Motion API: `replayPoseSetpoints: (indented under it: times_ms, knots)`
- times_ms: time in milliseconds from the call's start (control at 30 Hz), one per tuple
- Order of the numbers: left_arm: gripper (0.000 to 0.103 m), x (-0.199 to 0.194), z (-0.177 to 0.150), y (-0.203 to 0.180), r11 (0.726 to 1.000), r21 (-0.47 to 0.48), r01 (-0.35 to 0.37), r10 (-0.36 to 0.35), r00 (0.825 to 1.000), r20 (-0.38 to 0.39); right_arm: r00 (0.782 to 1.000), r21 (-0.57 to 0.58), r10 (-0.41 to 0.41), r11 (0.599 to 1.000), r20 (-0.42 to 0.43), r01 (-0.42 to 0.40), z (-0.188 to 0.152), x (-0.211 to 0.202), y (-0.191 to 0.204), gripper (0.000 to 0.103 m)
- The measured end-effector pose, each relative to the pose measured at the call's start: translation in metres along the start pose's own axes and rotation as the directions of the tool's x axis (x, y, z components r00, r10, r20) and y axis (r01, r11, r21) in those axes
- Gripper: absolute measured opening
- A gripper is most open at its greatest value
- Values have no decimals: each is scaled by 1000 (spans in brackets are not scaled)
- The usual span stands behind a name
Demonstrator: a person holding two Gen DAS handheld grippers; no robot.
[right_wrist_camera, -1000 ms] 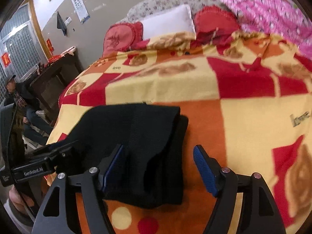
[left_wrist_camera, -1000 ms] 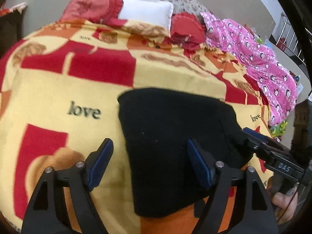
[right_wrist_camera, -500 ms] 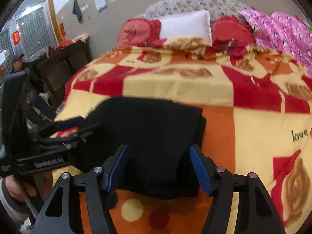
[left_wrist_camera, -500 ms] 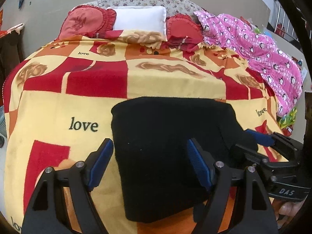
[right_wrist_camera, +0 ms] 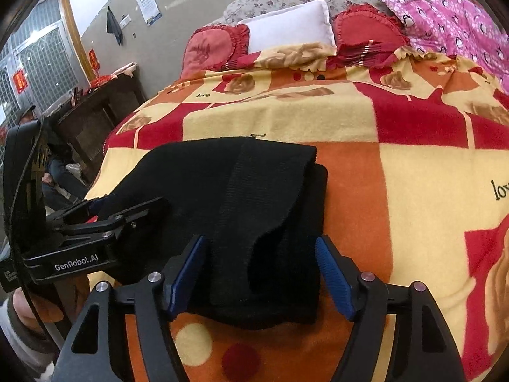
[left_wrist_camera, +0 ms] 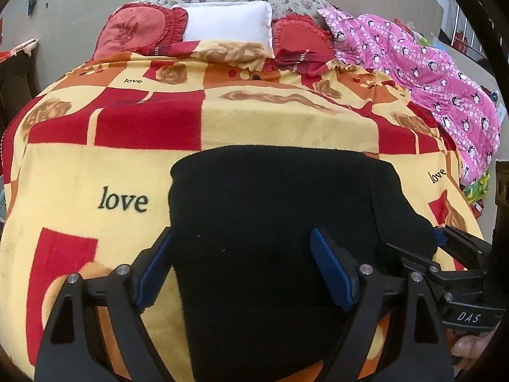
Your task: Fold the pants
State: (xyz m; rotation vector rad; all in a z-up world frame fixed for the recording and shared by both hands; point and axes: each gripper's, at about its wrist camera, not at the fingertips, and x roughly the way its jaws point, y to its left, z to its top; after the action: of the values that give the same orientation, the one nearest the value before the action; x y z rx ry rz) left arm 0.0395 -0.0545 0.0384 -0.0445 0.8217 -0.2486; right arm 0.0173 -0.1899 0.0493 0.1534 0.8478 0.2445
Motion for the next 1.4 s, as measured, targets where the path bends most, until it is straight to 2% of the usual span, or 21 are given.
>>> replayPoseSetpoints:
  times_ms: [133,433,667,767,1400]
  knots:
    - [85,-14,-2,2,1000,-8,-25,25,999,46,1000,44,19,999,13,-19,1,-15,1,73]
    - [85,-60,-6,7,998,-27,-53,57,986,159,994,32,-12,999,111,9,1,-51,26,87]
    - [85,-92,-19,-3,989,26,-143,134,965,224,990,17,-39,999,133,37,-6,-62,46,89]
    - [85,-102,-26,-9,983,56,-173,154,956,248,989,13,-50,999,137,49,-9,-66,50,94]
    - [85,-116,-40,-3,989,18,-148,139,958,249,986,-10,-77,997,145,79,-17,-85,63,98]
